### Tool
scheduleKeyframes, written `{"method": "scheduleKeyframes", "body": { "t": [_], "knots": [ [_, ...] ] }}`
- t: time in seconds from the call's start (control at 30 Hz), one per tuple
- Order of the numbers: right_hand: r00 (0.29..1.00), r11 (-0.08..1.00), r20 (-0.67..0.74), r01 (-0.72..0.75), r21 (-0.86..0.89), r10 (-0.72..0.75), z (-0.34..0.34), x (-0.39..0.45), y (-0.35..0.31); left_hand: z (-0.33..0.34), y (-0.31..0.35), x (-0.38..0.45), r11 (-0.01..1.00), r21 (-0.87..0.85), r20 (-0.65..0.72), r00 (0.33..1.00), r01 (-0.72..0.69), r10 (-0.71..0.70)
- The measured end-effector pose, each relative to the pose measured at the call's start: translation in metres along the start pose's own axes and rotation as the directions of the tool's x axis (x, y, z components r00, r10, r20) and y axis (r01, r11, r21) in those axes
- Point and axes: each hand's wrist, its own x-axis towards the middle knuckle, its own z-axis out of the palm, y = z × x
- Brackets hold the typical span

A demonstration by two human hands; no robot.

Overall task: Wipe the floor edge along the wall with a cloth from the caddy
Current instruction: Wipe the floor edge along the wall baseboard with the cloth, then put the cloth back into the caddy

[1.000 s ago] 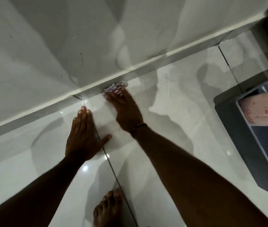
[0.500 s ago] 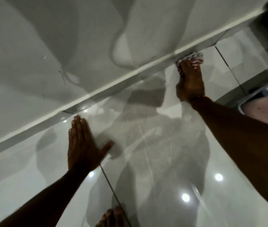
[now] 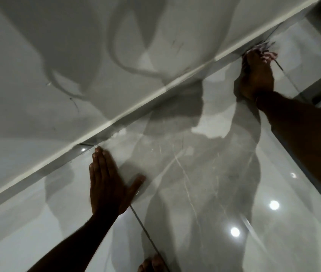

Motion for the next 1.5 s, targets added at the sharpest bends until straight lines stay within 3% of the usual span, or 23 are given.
{"method": "scheduleKeyframes", "body": {
  "t": [0.13, 0.2, 0.27, 0.33, 0.4, 0.5, 0.7, 0.77, 0.83, 0.93, 1.03, 1.2, 1.33, 1.5],
  "knots": [
    [0.976, 0.966, 0.04, 0.216, -0.144, -0.212, 0.047, -0.046, -0.005, -0.007, 0.001, -0.003, 1.0, -0.009, 0.02, 1.0, -0.012, 0.012],
    [0.967, 0.964, 0.059, 0.253, -0.083, -0.248, 0.075, -0.082, -0.03, -0.009, 0.003, -0.005, 0.999, -0.03, 0.033, 0.999, -0.01, 0.011],
    [0.972, 0.97, 0.031, 0.23, 0.084, -0.233, 0.097, -0.121, -0.069, -0.012, 0.003, -0.006, 0.999, -0.045, 0.042, 0.999, -0.012, 0.014],
    [0.946, 0.94, 0.032, 0.317, 0.127, -0.323, 0.123, -0.161, -0.106, -0.015, 0.002, -0.009, 0.998, -0.046, 0.056, 0.998, -0.03, 0.033],
    [0.887, 0.893, 0.117, 0.433, 0.12, -0.446, 0.152, -0.196, -0.136, -0.017, -0.005, -0.012, 0.998, -0.033, 0.078, 0.995, -0.056, 0.059],
    [0.844, 0.891, 0.285, 0.429, 0.146, -0.453, 0.179, -0.234, -0.176, -0.018, -0.017, -0.022, 0.99, 0.035, 0.126, 0.983, -0.139, 0.134],
    [0.714, 0.831, 0.504, 0.557, 0.013, -0.486, 0.185, -0.236, -0.186, -0.026, -0.042, -0.04, 0.968, 0.064, 0.235, 0.947, -0.242, 0.221],
    [0.682, 0.801, 0.503, 0.598, 0.032, -0.53, 0.169, -0.23, -0.184, -0.038, -0.042, -0.045, 0.967, 0.041, 0.247, 0.94, -0.253, 0.236],
    [0.715, 0.811, 0.404, 0.569, 0.137, -0.57, 0.145, -0.236, -0.182, -0.051, -0.039, -0.056, 0.961, 0.05, 0.243, 0.936, -0.273, 0.254],
    [0.822, 0.879, 0.318, 0.415, 0.233, -0.473, 0.088, -0.264, -0.164, -0.083, -0.016, -0.076, 0.948, 0.05, 0.269, 0.918, -0.314, 0.291],
    [0.925, 0.936, 0.253, 0.208, 0.283, -0.282, 0.024, -0.306, -0.134, -0.118, 0.022, -0.098, 0.921, 0.031, 0.304, 0.882, -0.387, 0.36],
    [0.987, 0.914, 0.16, -0.084, 0.398, 0.021, -0.089, -0.368, -0.065, -0.164, 0.118, -0.129, 0.809, 0.002, 0.337, 0.762, -0.588, 0.553],
    [0.963, 0.902, -0.024, -0.241, 0.359, 0.267, -0.17, -0.394, 0.0, -0.175, 0.212, -0.144, 0.684, -0.033, 0.338, 0.636, -0.728, 0.694],
    [0.816, 0.84, -0.259, -0.425, 0.338, 0.517, -0.242, -0.39, 0.096, -0.152, 0.317, -0.15, 0.48, -0.061, 0.31, 0.44, -0.875, 0.843]
  ]
}}
